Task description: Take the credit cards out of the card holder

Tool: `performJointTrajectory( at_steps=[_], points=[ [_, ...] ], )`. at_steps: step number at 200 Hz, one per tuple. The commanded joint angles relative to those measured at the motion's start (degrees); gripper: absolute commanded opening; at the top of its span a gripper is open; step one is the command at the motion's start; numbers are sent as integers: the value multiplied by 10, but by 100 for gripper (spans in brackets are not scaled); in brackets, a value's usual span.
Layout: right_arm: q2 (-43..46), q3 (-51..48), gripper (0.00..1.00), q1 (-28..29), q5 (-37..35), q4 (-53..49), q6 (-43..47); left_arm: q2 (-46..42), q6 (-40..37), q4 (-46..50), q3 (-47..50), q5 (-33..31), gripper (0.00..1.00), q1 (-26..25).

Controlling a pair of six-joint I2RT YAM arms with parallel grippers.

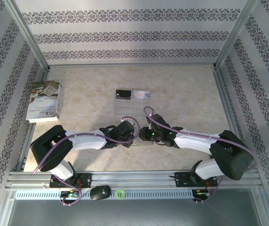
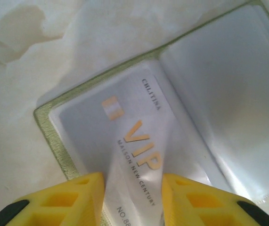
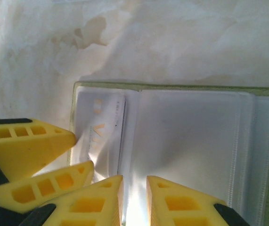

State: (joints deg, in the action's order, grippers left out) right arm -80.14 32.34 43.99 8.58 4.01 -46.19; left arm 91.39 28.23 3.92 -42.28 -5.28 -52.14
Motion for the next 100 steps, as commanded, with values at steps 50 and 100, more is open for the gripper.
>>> performJointTrajectory(
  at_steps=[50,100],
  points=[
    [-9,20,19,13,14,-3,30,27,2,27,16,-15,18,-8],
    [-69,52,17,10,67,16,15,16,11,23,28,-10,18,-8]
  ],
)
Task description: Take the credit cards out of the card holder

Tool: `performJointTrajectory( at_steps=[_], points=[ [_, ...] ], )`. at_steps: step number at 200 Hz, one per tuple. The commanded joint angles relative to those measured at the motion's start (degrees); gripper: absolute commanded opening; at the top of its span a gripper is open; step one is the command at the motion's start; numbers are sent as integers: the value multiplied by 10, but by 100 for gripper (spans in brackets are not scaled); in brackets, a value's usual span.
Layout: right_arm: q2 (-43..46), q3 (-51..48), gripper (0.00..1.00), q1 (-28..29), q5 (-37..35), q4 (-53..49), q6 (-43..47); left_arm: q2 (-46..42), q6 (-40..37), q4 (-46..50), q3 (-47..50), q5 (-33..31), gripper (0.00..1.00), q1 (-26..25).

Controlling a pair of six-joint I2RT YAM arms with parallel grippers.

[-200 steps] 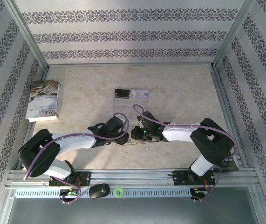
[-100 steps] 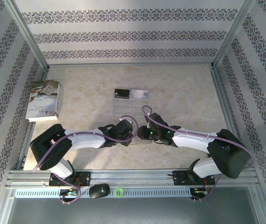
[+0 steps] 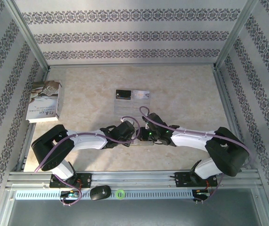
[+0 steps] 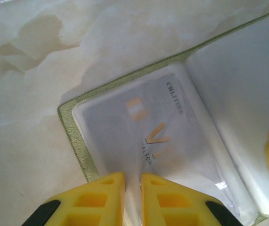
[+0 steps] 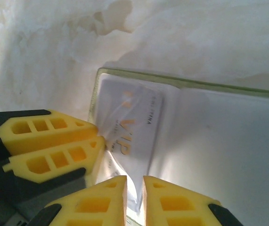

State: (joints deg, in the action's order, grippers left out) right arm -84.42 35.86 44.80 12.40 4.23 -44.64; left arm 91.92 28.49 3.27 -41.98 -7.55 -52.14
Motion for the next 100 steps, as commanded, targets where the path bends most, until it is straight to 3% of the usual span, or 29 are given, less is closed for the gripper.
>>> performJointTrajectory(
  at_steps=[1,100],
  points=[
    [-27,17,17,2,29,14,-1,10,8,30,25,14,18,-8],
    [-69,37,18,-2,3,-34,-2,-19,30,-9,51,78,15,15]
  ],
)
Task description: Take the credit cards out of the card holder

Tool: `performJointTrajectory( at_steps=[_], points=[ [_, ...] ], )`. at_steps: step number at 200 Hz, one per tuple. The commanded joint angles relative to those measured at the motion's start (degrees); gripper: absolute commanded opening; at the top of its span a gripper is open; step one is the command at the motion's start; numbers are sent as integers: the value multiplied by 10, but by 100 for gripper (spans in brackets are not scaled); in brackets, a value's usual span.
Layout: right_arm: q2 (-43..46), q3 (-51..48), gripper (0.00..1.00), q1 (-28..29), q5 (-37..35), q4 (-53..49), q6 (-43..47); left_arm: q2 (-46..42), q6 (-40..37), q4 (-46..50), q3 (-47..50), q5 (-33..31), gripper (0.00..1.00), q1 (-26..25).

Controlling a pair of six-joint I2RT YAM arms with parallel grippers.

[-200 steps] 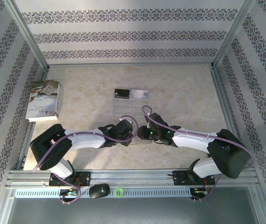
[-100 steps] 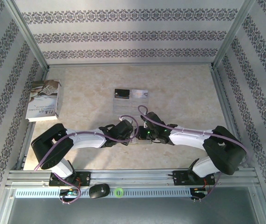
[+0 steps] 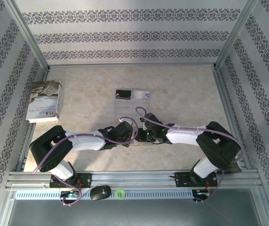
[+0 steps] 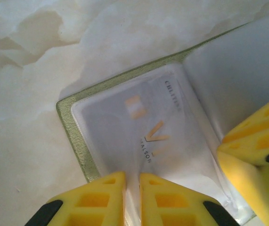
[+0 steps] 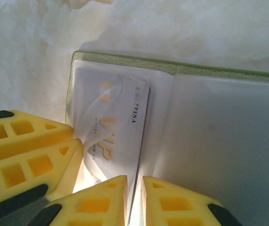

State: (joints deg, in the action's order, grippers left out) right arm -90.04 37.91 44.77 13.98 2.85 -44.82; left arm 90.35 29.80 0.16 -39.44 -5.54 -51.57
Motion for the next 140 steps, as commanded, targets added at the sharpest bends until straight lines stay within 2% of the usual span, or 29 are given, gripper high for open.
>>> performJointTrajectory(
  at_steps=[1,73,128,140],
  points=[
    [-13,17,18,-2,-14,-21,0,-4,17,22,26,59,15,10],
    [-38,26,22,-5,6,-16,-12,-23,29,-16,52,105,10,34],
    [-55,14,21,-8,57,51,-24,-20,41,-51,68,138,9,52],
    [-58,14,17,-8,57,52,-25,-20,40,-52,67,141,9,53]
  ],
)
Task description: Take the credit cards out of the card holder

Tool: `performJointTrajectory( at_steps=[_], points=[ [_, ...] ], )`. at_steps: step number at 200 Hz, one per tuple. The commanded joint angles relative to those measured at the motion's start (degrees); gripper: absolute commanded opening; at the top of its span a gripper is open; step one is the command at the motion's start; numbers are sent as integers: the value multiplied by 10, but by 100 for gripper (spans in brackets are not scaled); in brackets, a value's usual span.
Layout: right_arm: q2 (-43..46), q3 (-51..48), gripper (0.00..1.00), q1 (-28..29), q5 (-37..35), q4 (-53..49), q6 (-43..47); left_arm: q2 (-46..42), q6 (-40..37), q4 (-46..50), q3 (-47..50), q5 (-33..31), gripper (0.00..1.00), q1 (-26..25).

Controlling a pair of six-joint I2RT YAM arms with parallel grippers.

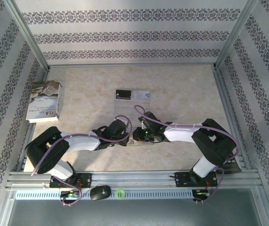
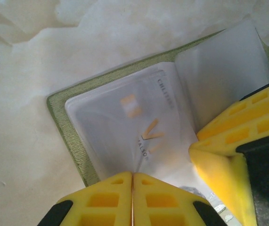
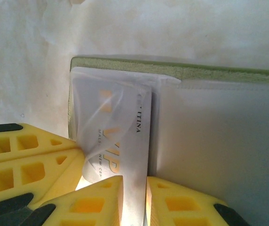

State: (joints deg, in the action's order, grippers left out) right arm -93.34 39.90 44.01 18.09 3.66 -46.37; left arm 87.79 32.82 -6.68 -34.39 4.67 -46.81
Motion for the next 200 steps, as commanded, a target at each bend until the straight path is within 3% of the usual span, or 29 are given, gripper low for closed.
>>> performJointTrajectory(
  at_steps=[1,30,98,173,187,200],
  points=[
    [-26,-6,17,-1,15,44,-10,6,10,17,16,38,9,6],
    [-23,-16,0,-4,6,45,-12,-2,9,28,14,33,13,6],
    [71,-57,0,-5,-88,-4,-7,-20,21,33,37,17,24,19],
    [106,-73,0,-14,-104,-37,15,-52,7,50,33,22,31,27],
    [108,-63,16,-14,-102,-42,30,-81,-3,73,21,17,32,28],
    [116,-59,23,-15,-98,-46,43,-111,-16,100,9,6,32,28]
  ],
)
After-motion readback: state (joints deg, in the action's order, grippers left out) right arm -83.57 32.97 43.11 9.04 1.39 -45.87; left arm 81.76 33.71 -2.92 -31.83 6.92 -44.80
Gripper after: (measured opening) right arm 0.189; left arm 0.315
